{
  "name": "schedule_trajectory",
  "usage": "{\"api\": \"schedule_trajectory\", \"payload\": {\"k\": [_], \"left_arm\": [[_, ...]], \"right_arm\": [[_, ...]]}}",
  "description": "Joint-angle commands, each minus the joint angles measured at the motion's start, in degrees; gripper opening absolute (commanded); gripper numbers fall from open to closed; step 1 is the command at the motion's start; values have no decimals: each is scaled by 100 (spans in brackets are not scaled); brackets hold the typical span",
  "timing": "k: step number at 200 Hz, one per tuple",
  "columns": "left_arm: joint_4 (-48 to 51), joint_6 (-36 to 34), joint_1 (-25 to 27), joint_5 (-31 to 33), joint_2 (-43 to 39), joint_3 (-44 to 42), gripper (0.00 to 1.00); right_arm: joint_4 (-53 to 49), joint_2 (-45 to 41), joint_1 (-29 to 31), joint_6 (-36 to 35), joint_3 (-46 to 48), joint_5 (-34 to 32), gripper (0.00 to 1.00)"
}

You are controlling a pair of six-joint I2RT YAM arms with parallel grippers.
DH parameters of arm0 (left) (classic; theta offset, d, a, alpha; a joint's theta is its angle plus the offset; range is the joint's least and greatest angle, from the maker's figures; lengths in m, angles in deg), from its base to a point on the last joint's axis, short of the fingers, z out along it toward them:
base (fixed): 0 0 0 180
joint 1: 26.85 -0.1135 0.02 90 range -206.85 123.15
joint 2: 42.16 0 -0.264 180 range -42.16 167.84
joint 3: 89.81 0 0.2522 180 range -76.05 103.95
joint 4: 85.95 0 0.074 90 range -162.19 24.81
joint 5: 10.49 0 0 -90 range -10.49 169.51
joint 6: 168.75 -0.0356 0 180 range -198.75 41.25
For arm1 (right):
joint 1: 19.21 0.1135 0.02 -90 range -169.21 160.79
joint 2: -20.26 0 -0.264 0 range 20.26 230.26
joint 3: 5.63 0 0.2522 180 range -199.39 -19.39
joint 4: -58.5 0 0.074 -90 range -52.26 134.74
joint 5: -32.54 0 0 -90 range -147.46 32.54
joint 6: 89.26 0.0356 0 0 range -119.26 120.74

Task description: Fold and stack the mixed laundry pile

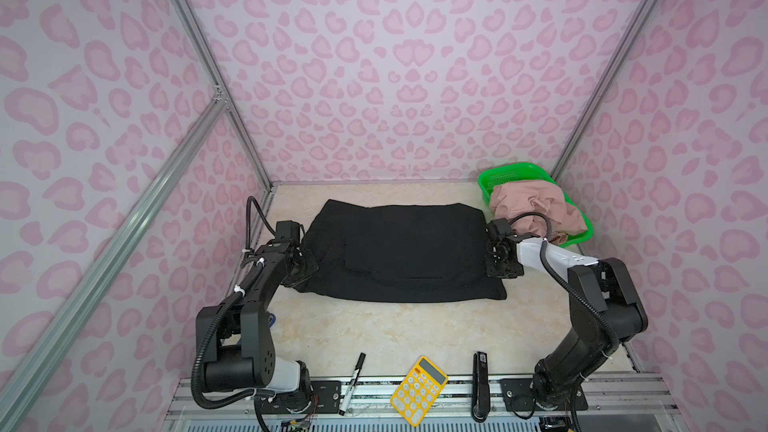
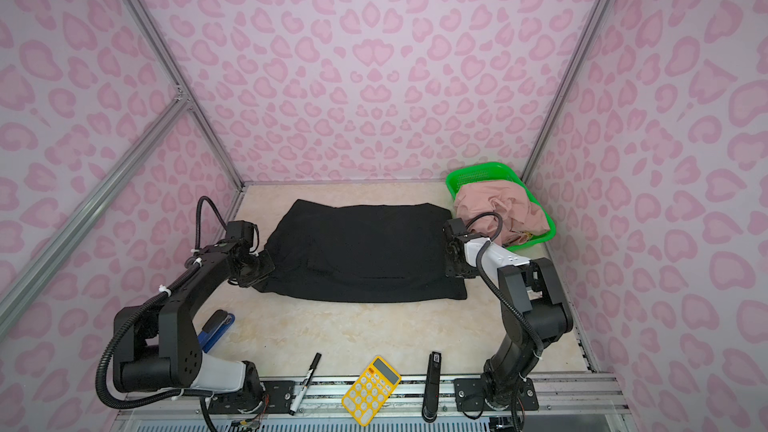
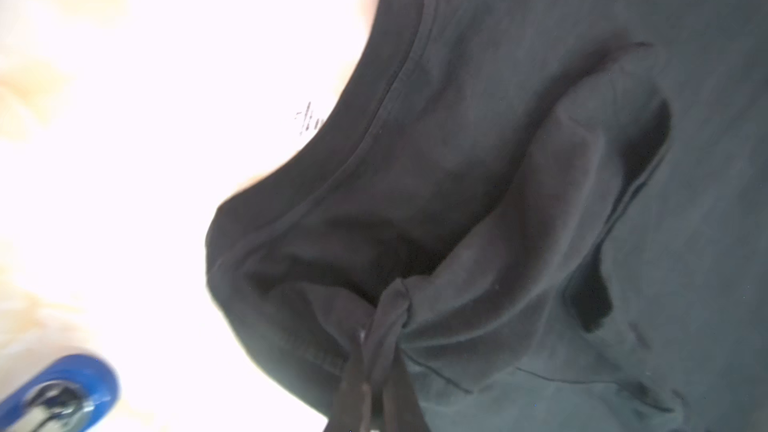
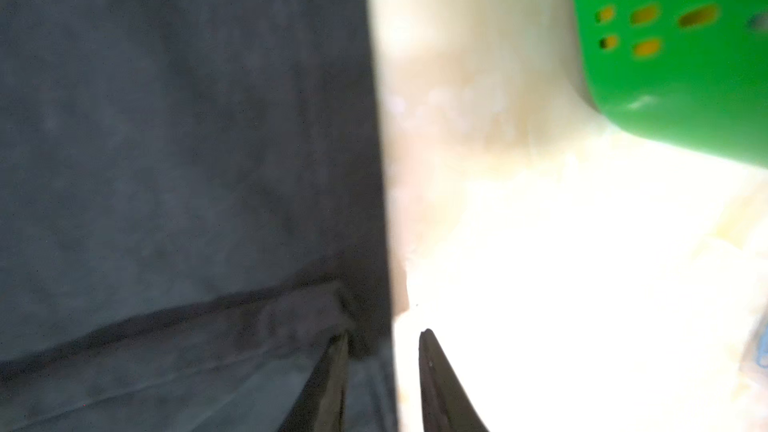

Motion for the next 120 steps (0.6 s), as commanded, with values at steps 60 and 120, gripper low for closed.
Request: {"api": "schedule_trajectory", "payload": {"k": [60,120], "left_arm": [[273,69,-130,618,-215,-1,65],[-161,6,-79,96,-728,-201,64]], "right_arm": [[-550,-86,1684,-759,-1092,-298,47],[454,1293,3244,-1246,-2930,1826,44]]}}
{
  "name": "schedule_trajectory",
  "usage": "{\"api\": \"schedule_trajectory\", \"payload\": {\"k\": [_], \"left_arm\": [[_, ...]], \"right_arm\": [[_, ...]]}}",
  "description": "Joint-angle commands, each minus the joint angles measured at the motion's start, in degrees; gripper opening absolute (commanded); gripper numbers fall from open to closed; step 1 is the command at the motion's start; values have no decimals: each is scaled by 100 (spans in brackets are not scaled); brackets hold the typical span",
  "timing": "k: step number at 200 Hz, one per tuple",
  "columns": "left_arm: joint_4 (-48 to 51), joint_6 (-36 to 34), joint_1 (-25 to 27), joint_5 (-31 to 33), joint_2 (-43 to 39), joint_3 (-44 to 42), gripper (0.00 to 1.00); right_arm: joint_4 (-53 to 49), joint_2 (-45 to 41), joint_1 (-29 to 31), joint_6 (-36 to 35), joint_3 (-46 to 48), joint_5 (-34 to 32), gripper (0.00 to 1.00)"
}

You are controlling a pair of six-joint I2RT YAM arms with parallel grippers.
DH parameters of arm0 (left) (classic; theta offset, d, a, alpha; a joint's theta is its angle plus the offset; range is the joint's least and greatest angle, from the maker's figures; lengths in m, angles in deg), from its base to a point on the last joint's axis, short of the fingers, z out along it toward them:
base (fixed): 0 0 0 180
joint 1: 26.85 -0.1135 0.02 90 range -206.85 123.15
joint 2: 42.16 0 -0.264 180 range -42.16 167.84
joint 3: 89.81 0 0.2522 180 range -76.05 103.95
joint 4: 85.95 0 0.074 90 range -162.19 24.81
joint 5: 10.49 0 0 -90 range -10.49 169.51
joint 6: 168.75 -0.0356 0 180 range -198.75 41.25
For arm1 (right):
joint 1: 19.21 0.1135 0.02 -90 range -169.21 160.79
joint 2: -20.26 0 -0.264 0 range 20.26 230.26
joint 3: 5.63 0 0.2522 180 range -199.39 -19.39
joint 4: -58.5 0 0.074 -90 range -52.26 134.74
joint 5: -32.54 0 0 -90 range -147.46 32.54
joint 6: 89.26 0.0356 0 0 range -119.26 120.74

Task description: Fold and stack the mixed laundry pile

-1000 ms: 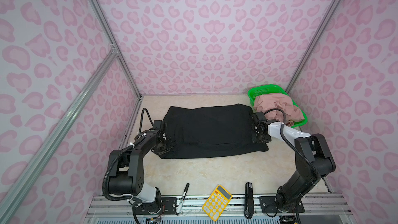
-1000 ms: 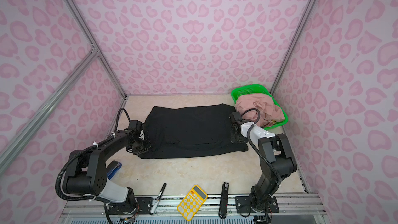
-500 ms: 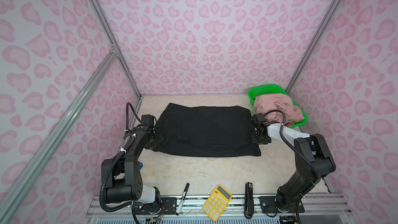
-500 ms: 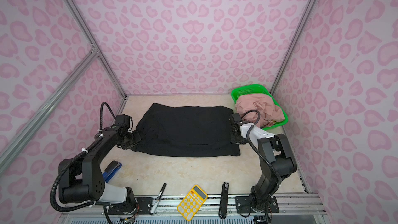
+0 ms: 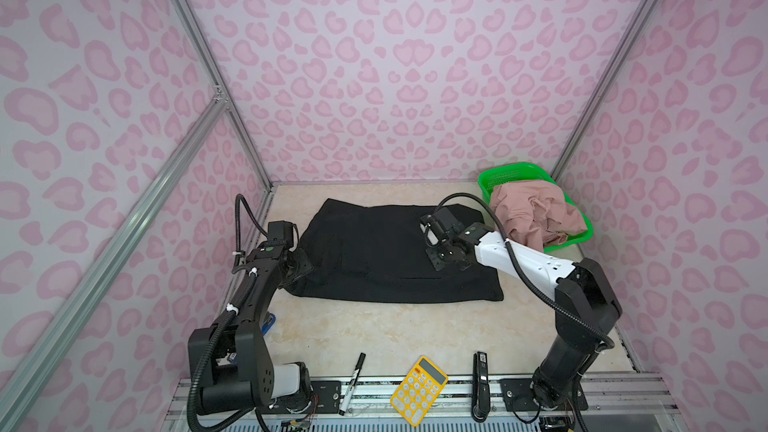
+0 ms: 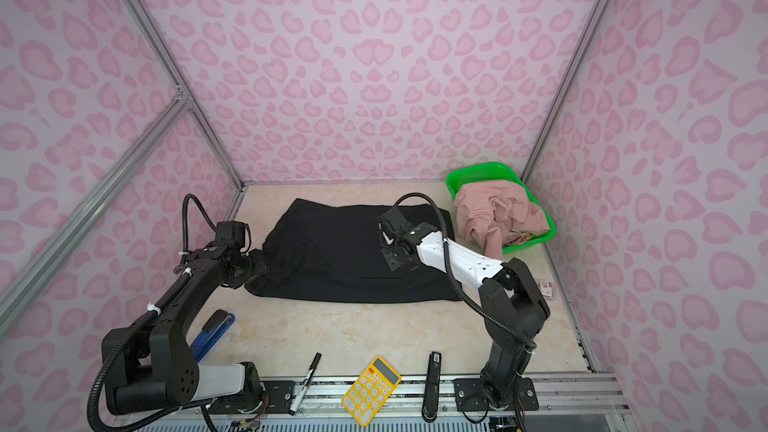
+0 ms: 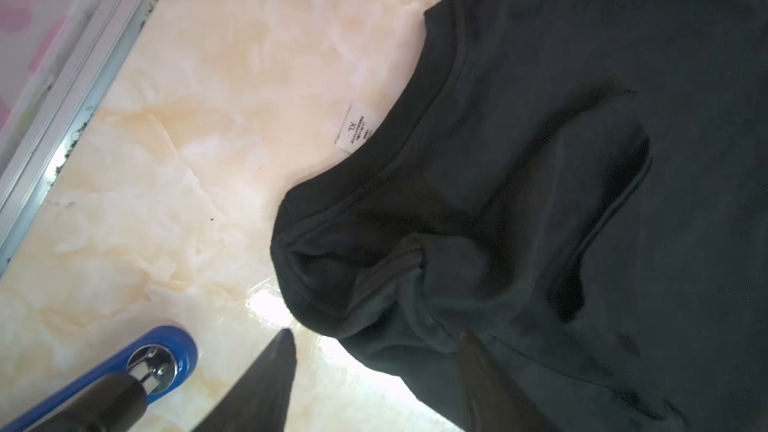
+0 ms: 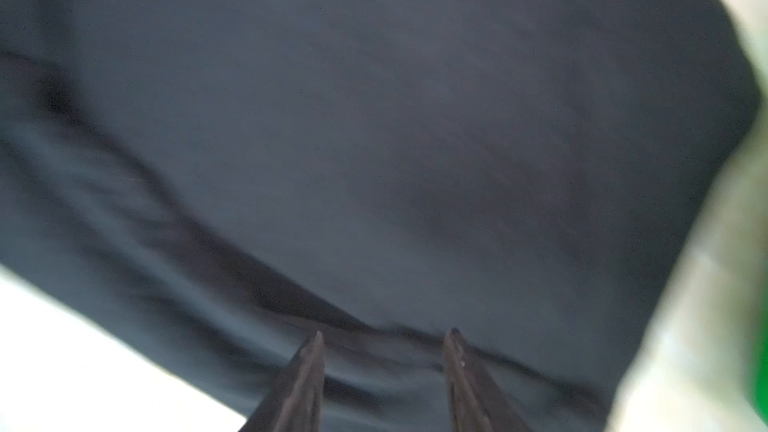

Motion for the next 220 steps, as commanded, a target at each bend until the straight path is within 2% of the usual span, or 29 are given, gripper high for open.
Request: {"api": "schedule_trajectory", "payload": {"k": [1,31,62,109,135,157,182,220], "left_arm": [[-226,-19,-4,-286,-79,-109,64],[-520,149,-74,-481,-10,-334,61],[-872,389,-85,-701,133,-568,55],[-1148,518,-107,-654,360,-740,50],[-1268,544,-116,-682,530,-808,49],[-1334,551,-127,-691,596,-858,48],[-1367,561,-144,-692,602,-898,48],[-1397,571,-165,-673,631,-942,48]], "right_arm": [[456,646,447,-278,-753,920,43],[417,1838,1023,-445,-2144,1176,40],[326,2723,1324,-501,-3247,1312,39],[378,3469,1401,-439,-3867,1345,38],[294,3866,1396,-475,-4279,1323,43],[118,4176,1396,-501,-4705,1167,42],[21,4366,1388,-475,-4950,822,36],[19,4355,1248,-303,-4926,544,10]]}}
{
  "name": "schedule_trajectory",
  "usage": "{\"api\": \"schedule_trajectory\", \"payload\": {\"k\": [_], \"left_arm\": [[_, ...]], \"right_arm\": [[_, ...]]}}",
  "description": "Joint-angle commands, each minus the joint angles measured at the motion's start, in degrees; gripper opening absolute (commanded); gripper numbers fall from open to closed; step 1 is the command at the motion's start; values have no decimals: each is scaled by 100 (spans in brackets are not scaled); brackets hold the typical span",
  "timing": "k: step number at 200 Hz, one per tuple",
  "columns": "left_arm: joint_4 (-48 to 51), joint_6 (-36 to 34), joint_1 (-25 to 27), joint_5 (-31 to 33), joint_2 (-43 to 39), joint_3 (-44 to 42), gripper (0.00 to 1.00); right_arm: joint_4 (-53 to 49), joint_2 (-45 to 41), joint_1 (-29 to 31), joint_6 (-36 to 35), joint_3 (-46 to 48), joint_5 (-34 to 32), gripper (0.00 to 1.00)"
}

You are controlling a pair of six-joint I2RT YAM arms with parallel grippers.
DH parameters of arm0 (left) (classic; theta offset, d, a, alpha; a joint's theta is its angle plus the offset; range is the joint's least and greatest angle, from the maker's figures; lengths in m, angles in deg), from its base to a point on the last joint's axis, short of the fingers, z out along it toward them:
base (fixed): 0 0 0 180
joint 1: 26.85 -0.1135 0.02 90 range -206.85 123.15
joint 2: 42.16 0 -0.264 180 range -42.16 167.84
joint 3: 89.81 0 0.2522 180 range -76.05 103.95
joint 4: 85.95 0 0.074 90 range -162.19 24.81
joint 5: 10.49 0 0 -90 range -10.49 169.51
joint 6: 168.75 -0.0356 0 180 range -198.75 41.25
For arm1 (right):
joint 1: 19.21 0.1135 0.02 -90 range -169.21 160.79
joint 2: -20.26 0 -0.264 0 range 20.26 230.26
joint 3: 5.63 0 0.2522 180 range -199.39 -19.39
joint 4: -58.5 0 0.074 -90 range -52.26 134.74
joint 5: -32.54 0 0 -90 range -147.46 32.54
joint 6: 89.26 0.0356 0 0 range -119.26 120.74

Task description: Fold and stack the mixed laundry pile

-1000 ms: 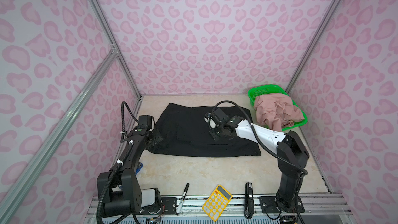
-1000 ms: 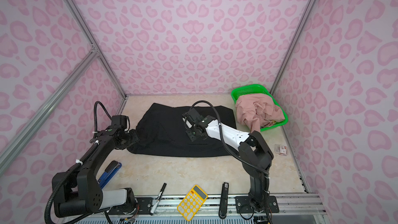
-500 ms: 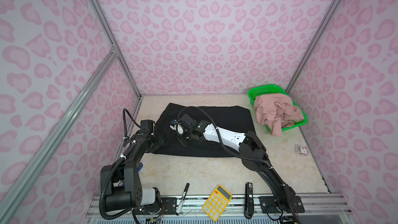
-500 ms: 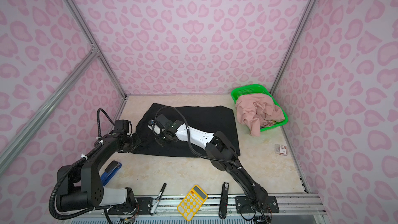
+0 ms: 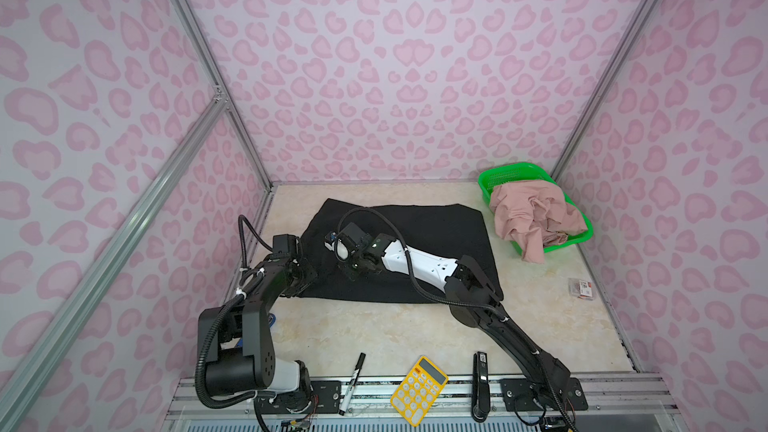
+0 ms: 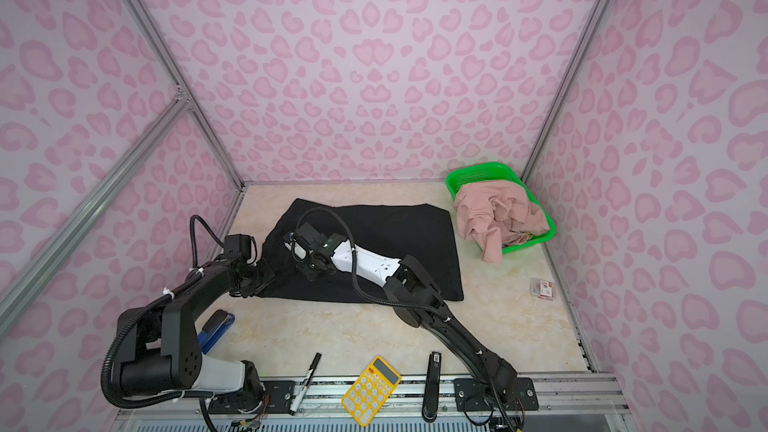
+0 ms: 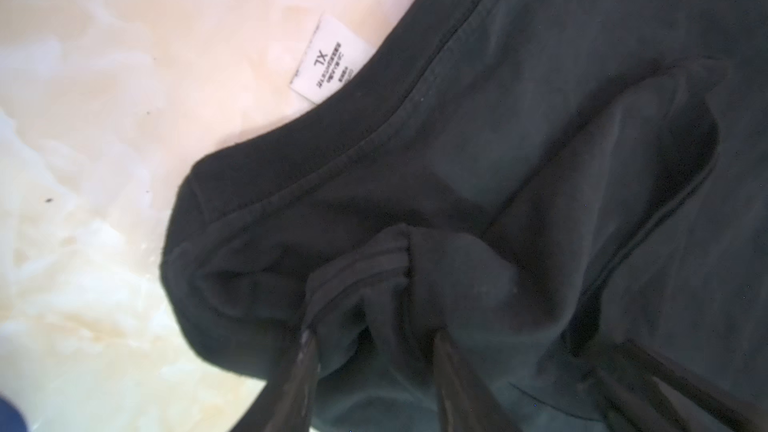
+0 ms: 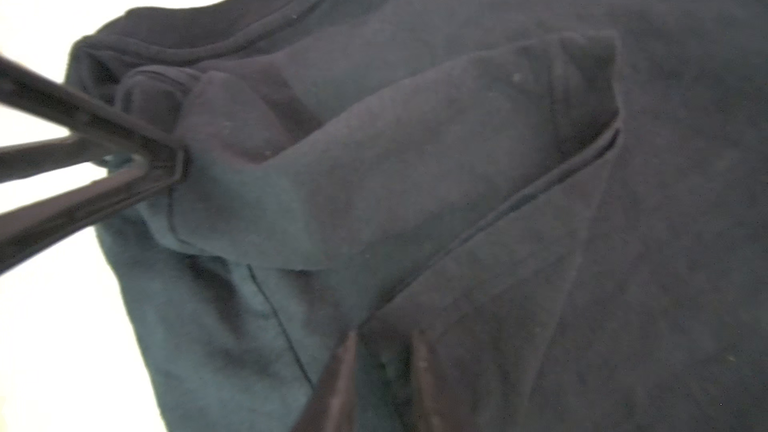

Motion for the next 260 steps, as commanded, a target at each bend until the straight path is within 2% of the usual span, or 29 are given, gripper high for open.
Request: {"api": "schedule_trajectory", "payload": {"k": [1,17,44,61,92,104,124,161,192,229,260], "left_arm": [[-123,16,-18,17,59,-42,48],[-128,7,-29,0,65,-68,47],[-149,-2,-46,4,60,-122,47],[-157,-11,-52,-13,60,-138,47],[-167,-11,-63,-33,84,-137,47],[-167,-11,-64,-48,86,-139,47],[-198,-11,-87,-70,95,-166,47],[-219,-21,-113,-119,112,-198,47],[-209,-55,-144,-136,95,-203,47],[-197,-81,-196,-150,69,-205,47],[-217,-90,-217,-161,76,-218,47]], "right_arm": [[-104,51,-99,114,9,-326,10],[-96,-15,-188,156,81,-334,0],[46,-283,-323,209,335,-299,0],[159,-466,-369,58,517,59,0],[317,-632,-300,-320,829,586,28],[436,-645,-252,-358,941,704,34],[536,-517,-173,-329,879,752,38],[287,-44,-50,-334,203,636,40],[3,271,-9,-360,-245,350,37],[-98,328,-14,-360,-195,89,34],[-75,245,-22,-356,-26,-2,35]]}}
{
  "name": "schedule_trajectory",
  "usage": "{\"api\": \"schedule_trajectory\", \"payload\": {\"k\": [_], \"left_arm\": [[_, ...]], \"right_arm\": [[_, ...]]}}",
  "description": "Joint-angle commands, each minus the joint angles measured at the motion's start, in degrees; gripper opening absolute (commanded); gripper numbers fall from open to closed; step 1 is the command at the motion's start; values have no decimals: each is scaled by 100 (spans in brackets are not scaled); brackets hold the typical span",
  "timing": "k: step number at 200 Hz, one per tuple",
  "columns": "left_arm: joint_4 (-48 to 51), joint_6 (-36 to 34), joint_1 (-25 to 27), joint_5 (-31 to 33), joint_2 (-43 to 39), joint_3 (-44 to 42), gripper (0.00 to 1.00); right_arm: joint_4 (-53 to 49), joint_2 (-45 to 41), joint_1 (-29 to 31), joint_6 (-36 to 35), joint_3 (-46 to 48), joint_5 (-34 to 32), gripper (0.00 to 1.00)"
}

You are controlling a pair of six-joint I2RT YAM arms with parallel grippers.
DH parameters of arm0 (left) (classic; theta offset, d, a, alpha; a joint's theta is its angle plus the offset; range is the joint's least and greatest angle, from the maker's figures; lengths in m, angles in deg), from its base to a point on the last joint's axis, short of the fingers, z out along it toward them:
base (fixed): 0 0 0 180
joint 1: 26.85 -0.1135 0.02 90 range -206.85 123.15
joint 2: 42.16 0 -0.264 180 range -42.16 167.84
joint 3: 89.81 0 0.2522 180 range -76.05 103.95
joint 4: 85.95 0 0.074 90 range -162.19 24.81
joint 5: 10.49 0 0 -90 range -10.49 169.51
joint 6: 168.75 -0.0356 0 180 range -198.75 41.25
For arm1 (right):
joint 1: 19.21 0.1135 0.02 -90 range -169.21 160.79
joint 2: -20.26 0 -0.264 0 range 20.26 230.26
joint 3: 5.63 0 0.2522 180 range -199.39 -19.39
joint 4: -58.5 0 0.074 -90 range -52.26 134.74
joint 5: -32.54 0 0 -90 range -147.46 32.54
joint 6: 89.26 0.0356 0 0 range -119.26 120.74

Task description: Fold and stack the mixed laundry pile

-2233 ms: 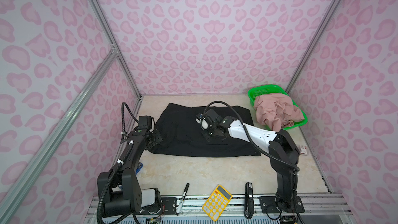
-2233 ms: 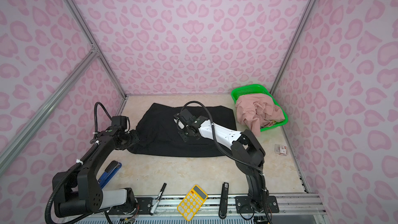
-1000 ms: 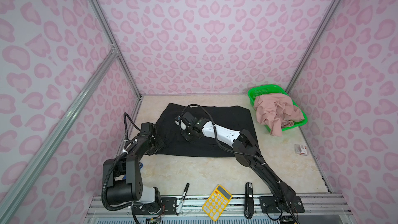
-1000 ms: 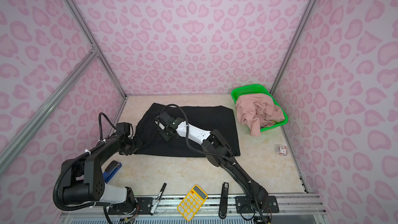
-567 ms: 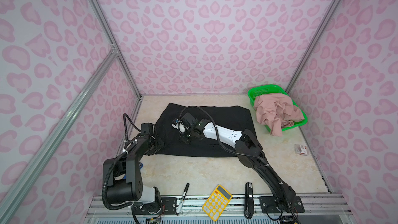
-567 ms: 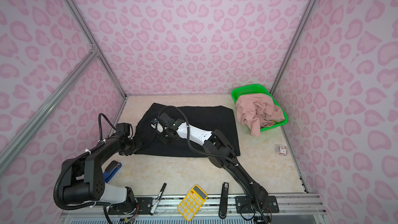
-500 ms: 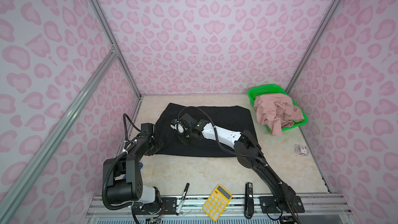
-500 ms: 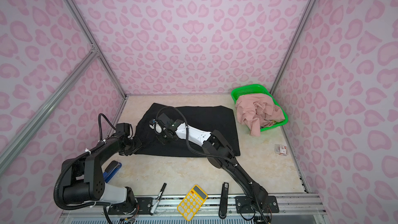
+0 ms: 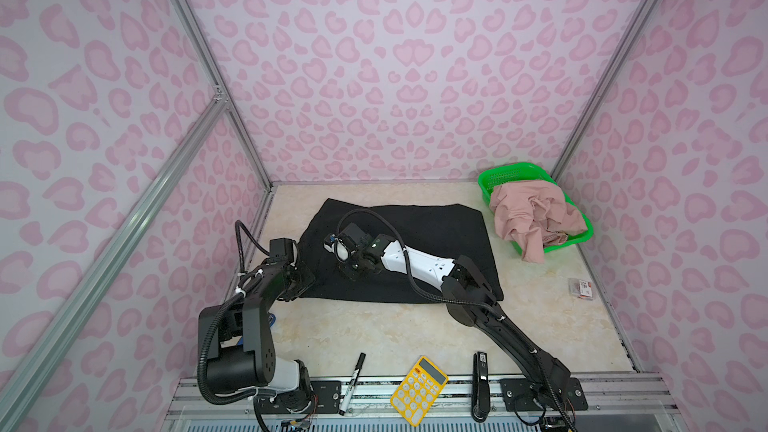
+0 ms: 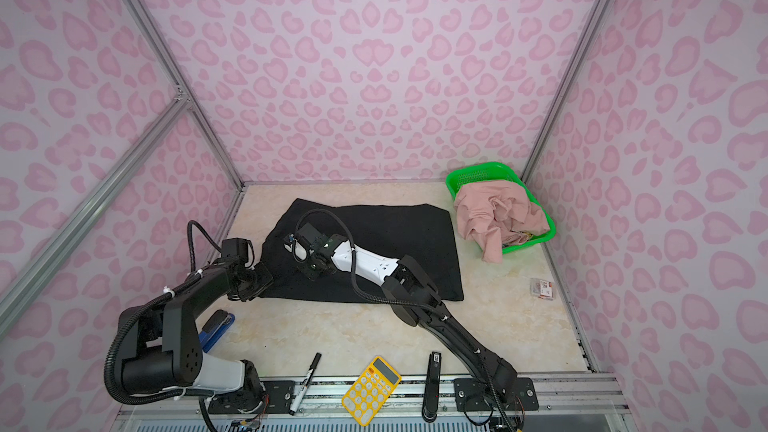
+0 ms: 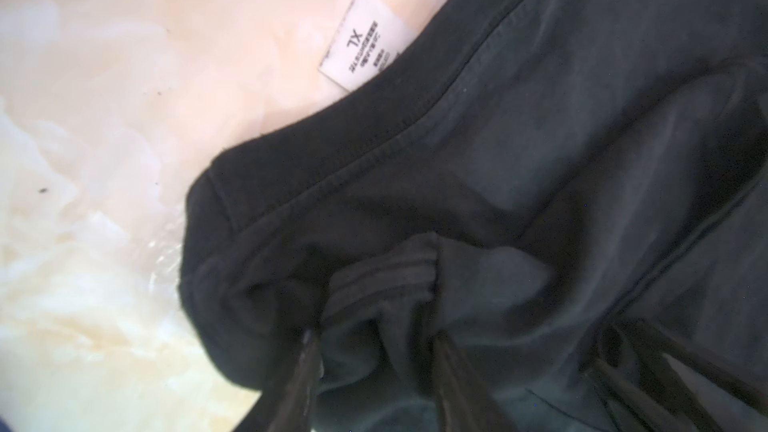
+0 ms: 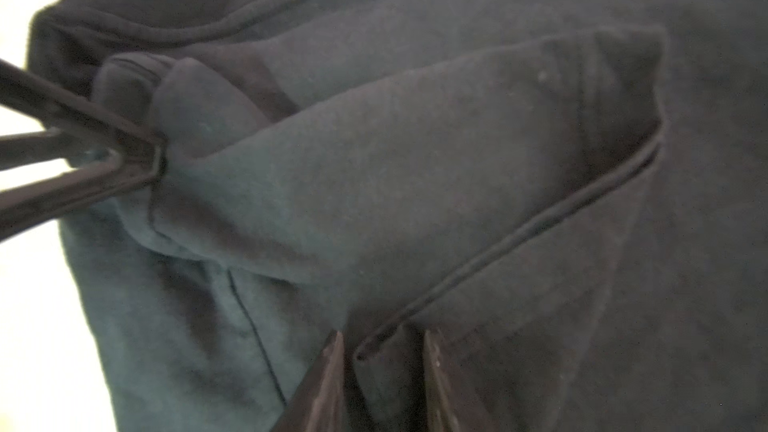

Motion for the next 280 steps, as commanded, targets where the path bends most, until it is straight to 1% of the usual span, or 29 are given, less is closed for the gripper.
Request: {"api": "schedule_trajectory", "payload": {"k": [1,10,18,35,55,77,117,135,153,168,176,189,205,219,230,247,267,280], "left_arm": [[-63,-64,-18,-18,7,-30,47],[-58,-64,-24,-18,9,-30,47],[-59,-64,-26,-17,8,-30,47],[-63,-64,-35,-13,-1,-46,47],[-58,-72,-43,-17,-2,-51,47],[-60,-81,-53,-1,10,-71,47],[-83,-73,-62,-5,48,-96,47],[-82,-73,-66,3,52,-85,47],[-56,-73,-64,2,38,-57,47],[-41,-73,-63,1,29,-36,47],[-26,-73,-64,-3,34,-21,48],[4,-64,-66,-15,25,32,50],[56,-55,-64,-8,-14,105,54],[115,-59,-68,17,-77,208,59],[174,-77,-63,41,-137,324,62],[349,-129,-61,156,-273,549,64],[617,-177,-67,455,-502,796,68],[776,-219,-62,670,-645,885,71]], "right_arm": [[-131,-16,-7,-40,134,-218,35],[-106,-36,-5,-26,187,-247,35],[-88,-51,-20,-19,225,-260,33],[-69,-62,-74,72,256,-247,22],[52,-200,-194,225,367,-74,9],[345,-518,-341,394,662,169,0],[749,-995,-703,693,1048,618,0],[933,-1074,-916,886,1166,662,0],[906,-993,-1090,1042,1081,591,0],[695,-823,-1180,1098,856,554,8],[531,-720,-1199,1099,697,488,16],[218,-596,-1201,1064,452,296,25],[-110,-608,-1189,1057,357,-105,31],[-306,-821,-1185,987,522,-464,35],[-311,-1114,-1183,935,863,-701,37],[-188,-1776,-1183,926,1761,-1015,42],[1,-2879,-1229,1124,3101,-1419,50],[54,-3580,-1323,1377,3960,-1639,52]]}}
